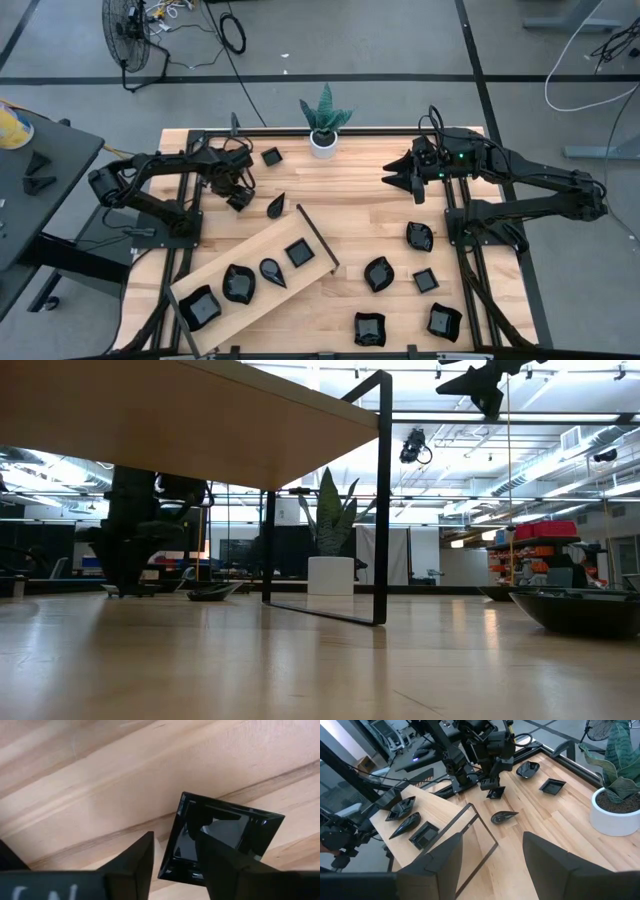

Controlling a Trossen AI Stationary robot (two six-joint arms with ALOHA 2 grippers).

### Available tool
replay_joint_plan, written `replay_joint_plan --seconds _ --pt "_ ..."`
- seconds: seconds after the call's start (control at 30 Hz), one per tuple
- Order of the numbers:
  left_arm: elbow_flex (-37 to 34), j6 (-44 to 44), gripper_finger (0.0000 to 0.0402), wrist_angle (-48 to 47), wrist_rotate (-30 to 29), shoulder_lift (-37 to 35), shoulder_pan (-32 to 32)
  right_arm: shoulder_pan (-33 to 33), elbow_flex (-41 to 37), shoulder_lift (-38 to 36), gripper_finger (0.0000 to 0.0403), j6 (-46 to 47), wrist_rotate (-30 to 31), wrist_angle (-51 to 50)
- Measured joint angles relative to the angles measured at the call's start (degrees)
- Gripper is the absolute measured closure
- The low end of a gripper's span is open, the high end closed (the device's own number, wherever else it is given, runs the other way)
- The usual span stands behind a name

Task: Pick & Place Mini shaped plates
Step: Stack the black square plate on top of the black square plate on the shelf

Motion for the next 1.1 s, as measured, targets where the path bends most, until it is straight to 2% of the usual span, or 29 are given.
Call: replay_joint_plan --seconds 0.57,1.1 --pt "0.0 0.1 0.035 -0.3 1.5 0.0 0.0 0.0 0.0 0.0 0.0193 0.0 0.0 0.0" --pt "0.1 -0.1 0.0396 -0.7 5.1 0.0 0.0 0.0 0.0 0.0 0.0193 0.0 0.0 0.0"
